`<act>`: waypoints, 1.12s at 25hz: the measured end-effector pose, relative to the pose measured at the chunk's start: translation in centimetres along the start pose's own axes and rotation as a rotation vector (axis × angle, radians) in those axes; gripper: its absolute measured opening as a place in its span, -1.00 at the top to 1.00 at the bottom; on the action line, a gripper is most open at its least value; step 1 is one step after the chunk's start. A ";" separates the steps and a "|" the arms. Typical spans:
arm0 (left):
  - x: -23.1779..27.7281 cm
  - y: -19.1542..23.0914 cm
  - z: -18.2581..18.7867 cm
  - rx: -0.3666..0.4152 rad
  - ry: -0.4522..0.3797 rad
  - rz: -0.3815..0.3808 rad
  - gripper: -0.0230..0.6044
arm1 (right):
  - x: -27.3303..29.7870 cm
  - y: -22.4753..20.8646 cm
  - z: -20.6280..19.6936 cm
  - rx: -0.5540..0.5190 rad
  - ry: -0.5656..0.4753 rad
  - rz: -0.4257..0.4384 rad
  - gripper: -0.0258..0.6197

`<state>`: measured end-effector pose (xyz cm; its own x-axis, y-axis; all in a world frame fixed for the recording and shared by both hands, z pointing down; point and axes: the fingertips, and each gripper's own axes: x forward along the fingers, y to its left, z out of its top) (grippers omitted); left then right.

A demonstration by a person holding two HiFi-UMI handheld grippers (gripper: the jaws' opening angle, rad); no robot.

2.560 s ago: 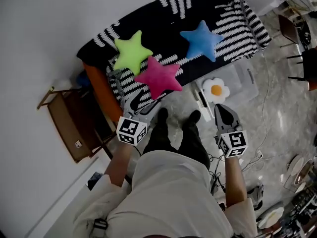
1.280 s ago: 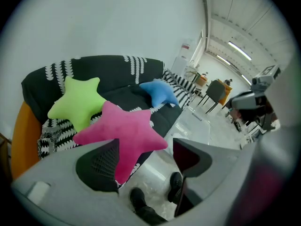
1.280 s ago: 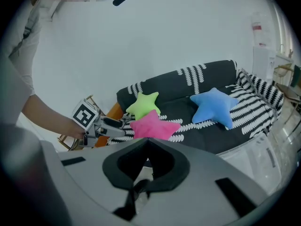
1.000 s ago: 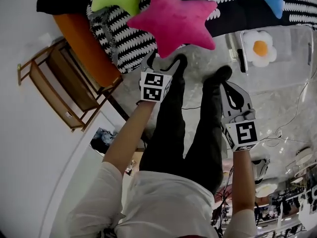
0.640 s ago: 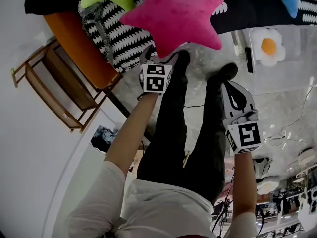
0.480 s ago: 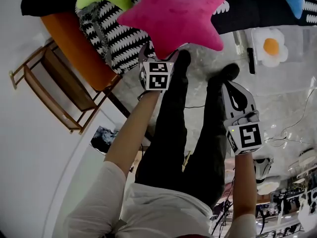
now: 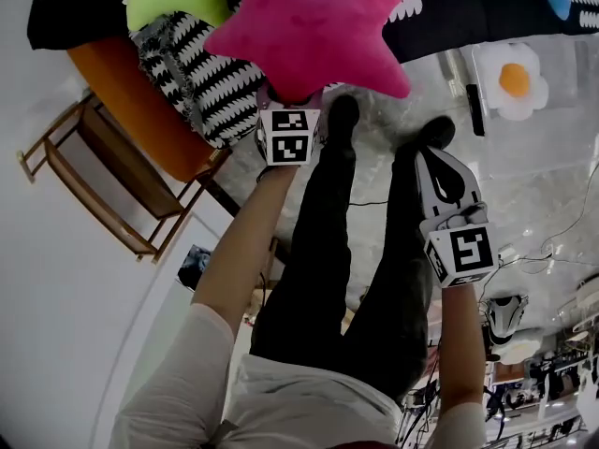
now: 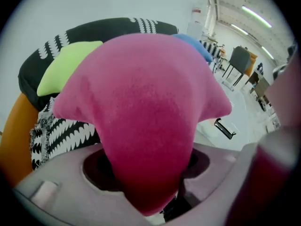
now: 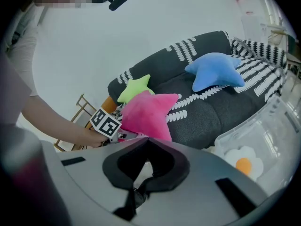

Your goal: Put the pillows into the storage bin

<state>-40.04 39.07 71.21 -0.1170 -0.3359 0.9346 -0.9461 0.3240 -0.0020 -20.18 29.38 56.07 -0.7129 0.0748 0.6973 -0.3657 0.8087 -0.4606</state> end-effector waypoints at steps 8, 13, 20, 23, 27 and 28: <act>-3.1 0.2 3.3 -0.002 -0.073 -0.007 0.17 | -2.0 -0.7 -0.1 0.007 -0.018 -0.017 0.91; -5.7 -1.5 5.5 0.009 -0.099 -0.024 0.18 | -4.8 -1.8 0.6 -0.006 -0.035 -0.031 0.91; -7.4 -8.2 7.7 0.145 -0.091 -0.098 0.17 | -8.9 -4.1 -0.2 0.017 -0.068 -0.063 0.91; -7.3 -13.0 8.5 0.248 -0.086 -0.132 0.17 | -11.0 -6.3 -1.2 0.078 -0.100 -0.070 0.91; -6.8 -18.8 8.9 0.365 -0.075 -0.173 0.16 | -13.8 -8.9 -2.4 0.132 -0.146 -0.107 0.91; -6.6 -20.5 8.7 0.385 -0.066 -0.183 0.15 | -14.7 -9.7 -3.0 0.140 -0.153 -0.115 0.91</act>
<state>-22.55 26.97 61.93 0.0560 -0.4169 0.9072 -0.9952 -0.0959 0.0174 -4.40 22.16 51.93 -0.7400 -0.1112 0.6633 -0.5220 0.7169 -0.4621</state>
